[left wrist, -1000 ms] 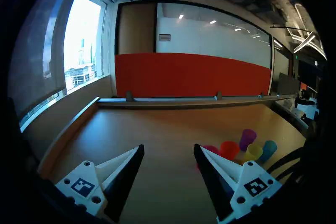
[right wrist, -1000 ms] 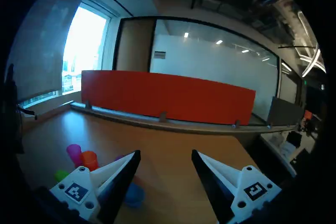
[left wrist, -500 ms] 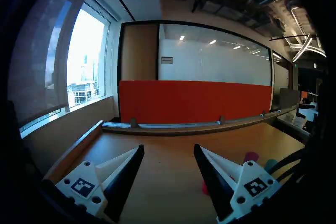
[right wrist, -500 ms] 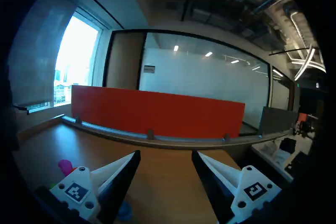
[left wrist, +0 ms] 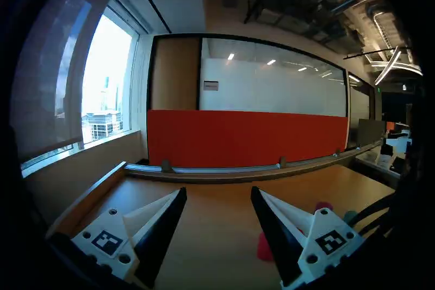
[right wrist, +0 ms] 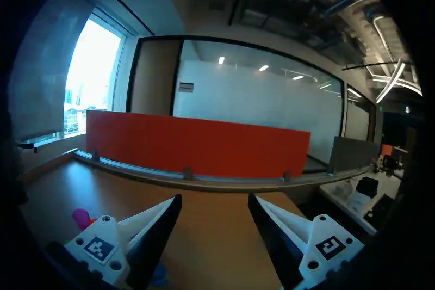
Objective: Pour water
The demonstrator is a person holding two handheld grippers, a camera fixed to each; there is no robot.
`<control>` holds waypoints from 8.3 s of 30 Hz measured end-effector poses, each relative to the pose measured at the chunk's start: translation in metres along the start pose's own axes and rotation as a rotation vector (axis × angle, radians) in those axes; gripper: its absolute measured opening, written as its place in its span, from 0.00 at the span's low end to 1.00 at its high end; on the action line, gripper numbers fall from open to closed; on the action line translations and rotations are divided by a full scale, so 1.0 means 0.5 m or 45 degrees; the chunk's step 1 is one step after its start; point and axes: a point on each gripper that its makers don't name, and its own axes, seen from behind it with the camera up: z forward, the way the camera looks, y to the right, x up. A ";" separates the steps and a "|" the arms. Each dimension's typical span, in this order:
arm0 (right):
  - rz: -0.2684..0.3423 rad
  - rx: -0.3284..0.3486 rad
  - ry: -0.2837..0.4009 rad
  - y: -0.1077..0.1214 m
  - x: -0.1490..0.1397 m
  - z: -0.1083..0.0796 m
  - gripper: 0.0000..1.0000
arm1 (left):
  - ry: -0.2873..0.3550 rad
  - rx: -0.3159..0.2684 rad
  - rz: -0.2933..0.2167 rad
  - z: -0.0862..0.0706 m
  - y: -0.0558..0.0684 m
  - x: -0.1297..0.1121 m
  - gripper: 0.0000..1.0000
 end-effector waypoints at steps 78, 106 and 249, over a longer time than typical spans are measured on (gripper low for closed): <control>0.019 -0.077 -0.008 -0.001 -0.109 0.001 0.94 | 0.100 0.191 0.044 0.001 0.001 -0.321 0.87; 0.040 -0.071 0.020 0.014 -0.102 0.007 0.95 | 0.098 0.183 0.047 0.000 0.004 -0.320 0.92; 0.140 0.055 0.154 -0.041 -0.380 0.059 0.99 | 0.099 0.183 0.048 0.000 0.007 -0.321 0.92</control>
